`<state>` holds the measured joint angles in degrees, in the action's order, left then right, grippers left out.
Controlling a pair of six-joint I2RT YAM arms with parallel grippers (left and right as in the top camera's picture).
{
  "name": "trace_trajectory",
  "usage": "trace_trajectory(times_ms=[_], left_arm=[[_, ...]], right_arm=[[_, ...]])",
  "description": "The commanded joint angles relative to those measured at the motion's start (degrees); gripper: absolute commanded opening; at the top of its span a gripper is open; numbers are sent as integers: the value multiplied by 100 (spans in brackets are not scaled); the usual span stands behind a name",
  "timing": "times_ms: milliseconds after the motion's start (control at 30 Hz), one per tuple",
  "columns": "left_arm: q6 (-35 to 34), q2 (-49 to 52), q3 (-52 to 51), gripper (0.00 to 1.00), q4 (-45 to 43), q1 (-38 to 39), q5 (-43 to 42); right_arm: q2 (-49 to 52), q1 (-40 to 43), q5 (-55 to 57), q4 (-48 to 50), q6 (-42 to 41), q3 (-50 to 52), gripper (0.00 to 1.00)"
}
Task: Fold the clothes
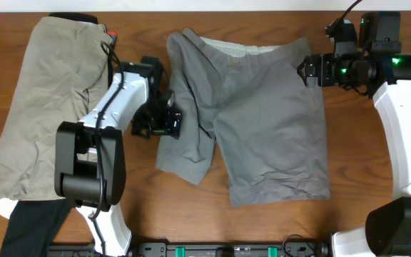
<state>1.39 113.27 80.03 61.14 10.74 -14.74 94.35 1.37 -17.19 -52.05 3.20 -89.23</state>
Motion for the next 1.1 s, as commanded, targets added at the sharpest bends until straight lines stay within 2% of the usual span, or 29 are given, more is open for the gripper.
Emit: trace_trajectory(times_ms=[0, 33, 67, 167, 200, 467, 600, 900, 1067], left_arm=[[50, 20, -271, 72, -240, -4, -131], [52, 20, -313, 63, -293, -7, -131], [52, 20, -332, 47, -321, -4, -129], [52, 11, -317, 9, -297, -9, -63], [52, 9, -264, 6, -208, -31, 26], [52, -157, 1038, 6, 1215, -372, 800], [52, -376, 1388, 6, 1211, -570, 817], [42, -461, 1392, 6, 1099, -804, 949], [-271, -461, 1390, 6, 1473, -811, 946]], right_arm=[[39, 7, -85, -20, 74, 13, 88], [39, 7, -85, -31, 74, 13, 88], [39, 7, -85, -46, 74, 13, 87], [48, 7, -83, -46, 74, 13, 85], [48, 7, -83, -46, 74, 15, 84], [48, 7, -85, -72, 72, 28, 78], [50, 7, -85, -122, 70, 83, 76], [50, 9, -63, -173, -13, 498, 72], [50, 7, -2, 2, -17, 800, 73]])
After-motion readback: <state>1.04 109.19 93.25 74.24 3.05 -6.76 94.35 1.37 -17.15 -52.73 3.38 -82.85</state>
